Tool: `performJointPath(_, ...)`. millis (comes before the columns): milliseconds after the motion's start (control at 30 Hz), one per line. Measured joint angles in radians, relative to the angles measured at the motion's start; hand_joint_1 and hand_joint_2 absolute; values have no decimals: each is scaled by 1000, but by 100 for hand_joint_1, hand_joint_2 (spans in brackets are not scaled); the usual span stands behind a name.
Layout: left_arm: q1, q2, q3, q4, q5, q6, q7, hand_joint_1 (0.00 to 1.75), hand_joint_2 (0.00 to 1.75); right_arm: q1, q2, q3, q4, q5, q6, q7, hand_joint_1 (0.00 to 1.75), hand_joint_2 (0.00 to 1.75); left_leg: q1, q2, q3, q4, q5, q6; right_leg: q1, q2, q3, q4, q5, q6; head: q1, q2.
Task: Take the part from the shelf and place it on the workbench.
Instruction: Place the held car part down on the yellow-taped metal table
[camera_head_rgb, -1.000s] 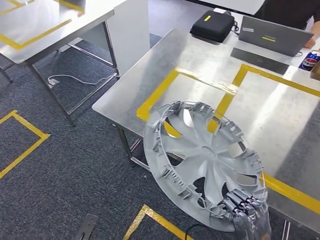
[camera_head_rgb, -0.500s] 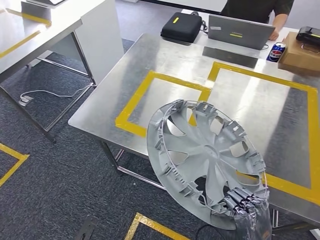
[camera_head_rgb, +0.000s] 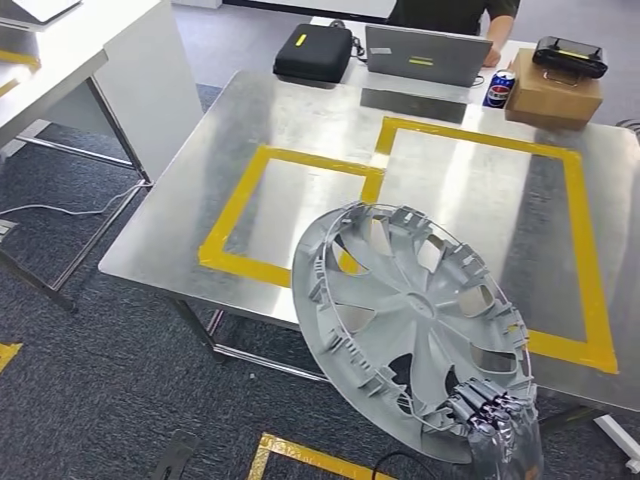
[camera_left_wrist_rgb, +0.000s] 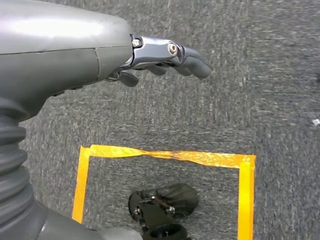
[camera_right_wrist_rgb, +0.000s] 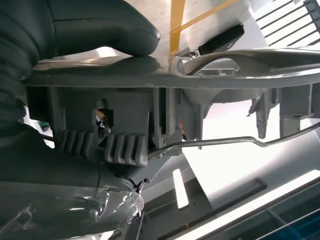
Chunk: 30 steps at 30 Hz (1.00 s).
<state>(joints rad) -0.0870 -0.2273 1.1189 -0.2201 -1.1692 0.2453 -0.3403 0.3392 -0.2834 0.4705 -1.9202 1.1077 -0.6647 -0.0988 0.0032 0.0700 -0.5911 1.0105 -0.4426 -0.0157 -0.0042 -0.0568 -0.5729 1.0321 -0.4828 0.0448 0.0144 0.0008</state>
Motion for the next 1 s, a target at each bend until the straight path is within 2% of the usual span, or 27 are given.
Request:
performJointPath(67, -1, 1, 0, 0, 0, 0, 0, 0, 175, 1, 0, -2, 0, -6, -1, -1, 175, 175, 2, 13, 6, -2, -3, -13, 0, 21, 0, -1, 4, -9, -1, 0)
performJointPath(133, -1, 1, 0, 0, 0, -1, 0, 0, 175, 3, 0, -4, 0, -16, 0, -2, 175, 175, 5, -6, 1, 22, -26, -25, -4, 37, 6, -7, 10, -20, -3, 0)
performJointPath(167, -2, 1, 0, 0, -1, -4, 0, 0, 175, 3, 0, -5, 0, -23, 2, -2, 175, 175, 6, -26, -16, 63, -52, -29, -7, 44, 10, -9, 13, -24, -5, 0)
performJointPath(233, 0, 2, 0, 0, -3, -11, -1, 0, 175, 0, 0, -6, 2, -36, 18, -1, 175, 175, 6, -57, -77, 191, -115, -32, -7, 58, 9, -9, 14, -28, -11, 0)
performJointPath(267, 1, 3, 0, 0, -3, -15, 0, 0, 175, -1, 0, -8, 4, -40, 30, 1, 175, 175, 6, -62, -106, 245, -131, -32, -7, 65, 9, -9, 13, -29, -12, 0)
performJointPath(300, 2, 3, 0, 0, -4, -17, 0, 0, 175, -1, 0, -10, 8, -41, 40, 3, 175, 175, 6, -64, -123, 270, -129, -31, -7, 72, 10, -9, 12, -30, -12, 0)
performJointPath(333, 2, 4, 0, 0, -4, -17, 0, 0, 175, -1, -1, -12, 12, -42, 47, 5, 175, 175, 6, -65, -122, 258, -108, -29, -6, 78, 12, -9, 11, -30, -12, 0)
performJointPath(367, 2, 4, 0, 0, -5, -18, 0, 0, 175, 0, -1, -15, 17, -45, 55, 8, 175, 175, 6, -65, -104, 211, -72, -27, -7, 83, 14, -9, 9, -29, -12, 0)
performJointPath(400, 1, 5, 0, 0, -5, -19, 0, 0, 175, 1, -2, -17, 21, -51, 63, 12, 175, 175, 6, -67, -75, 144, -32, -23, -7, 88, 17, -9, 7, -26, -12, 0)
performJointPath(467, -1, 7, 0, 0, -9, -23, 0, 0, 175, -1, -4, -28, 30, -73, 85, 24, 175, 175, 6, -70, -24, 30, 9, -15, -3, 94, 17, -7, 1, -16, -12, 0)
performJointPath(533, -2, 8, -1, 0, -17, -27, 1, 0, 175, -2, -8, -53, 41, -106, 112, 27, 175, 175, 6, -73, -11, -5, 11, -11, 1, 97, 14, -6, -3, -16, -12, 0)
performJointPath(633, -2, 9, -2, 0, -27, -32, 2, 0, 175, -1, -14, -123, 67, -165, 165, -1, 175, 175, 5, -76, -12, -6, 12, -8, 1, 94, 15, -15, -2, -27, -11, 0)
performJointPath(700, -3, 9, -5, 0, -37, -37, 2, 0, 175, -6, -15, -191, 90, -205, 210, -27, 175, 175, 5, -78, -11, -6, 10, -4, 1, 91, 19, -23, 0, -22, -11, 0)
performJointPath(800, -3, 9, -13, 0, -52, -42, 4, 0, 175, -19, -21, -311, 134, -248, 284, -65, 175, 175, 4, -79, -11, -6, 10, 3, 0, 90, 23, -33, 5, -9, -11, 0)
performJointPath(1000, -9, 10, -30, 0, -75, -56, 10, 0, 175, -73, -41, -588, 266, -253, 454, -139, 175, 175, 0, -79, -12, -6, 12, 10, -4, 90, 27, -36, 9, 10, -12, 0)
